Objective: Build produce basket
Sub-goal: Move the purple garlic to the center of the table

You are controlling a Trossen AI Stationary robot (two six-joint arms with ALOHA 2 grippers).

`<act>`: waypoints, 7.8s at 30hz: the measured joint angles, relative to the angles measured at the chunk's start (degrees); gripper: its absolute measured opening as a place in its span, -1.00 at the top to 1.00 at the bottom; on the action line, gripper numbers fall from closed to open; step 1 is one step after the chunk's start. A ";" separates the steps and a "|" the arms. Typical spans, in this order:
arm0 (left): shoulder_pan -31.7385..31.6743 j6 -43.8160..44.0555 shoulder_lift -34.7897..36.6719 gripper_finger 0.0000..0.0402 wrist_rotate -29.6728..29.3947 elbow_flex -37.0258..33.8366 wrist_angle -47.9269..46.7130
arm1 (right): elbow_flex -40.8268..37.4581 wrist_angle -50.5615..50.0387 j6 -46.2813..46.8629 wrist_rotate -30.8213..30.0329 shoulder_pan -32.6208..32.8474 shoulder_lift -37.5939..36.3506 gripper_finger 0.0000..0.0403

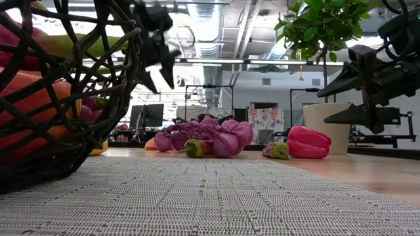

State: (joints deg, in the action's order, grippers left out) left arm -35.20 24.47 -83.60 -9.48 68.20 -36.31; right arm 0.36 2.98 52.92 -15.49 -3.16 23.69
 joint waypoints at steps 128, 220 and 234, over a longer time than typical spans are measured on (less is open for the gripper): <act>19.73 12.02 -1.87 -0.48 -21.01 49.00 -53.71 | 120.78 -50.06 -55.99 34.42 -29.75 105.91 -0.07; 16.37 8.35 -1.50 -0.47 -24.35 46.75 -53.71 | 134.42 -41.32 -70.53 20.23 -28.79 107.16 0.28; 3.79 5.44 -0.12 -0.36 -15.40 30.52 -38.53 | 134.38 -61.60 -62.07 26.00 -25.18 85.43 0.23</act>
State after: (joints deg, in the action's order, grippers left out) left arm -31.41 29.91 -83.72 -24.88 98.72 -74.84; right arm 134.74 -58.62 -9.15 10.52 -28.34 109.12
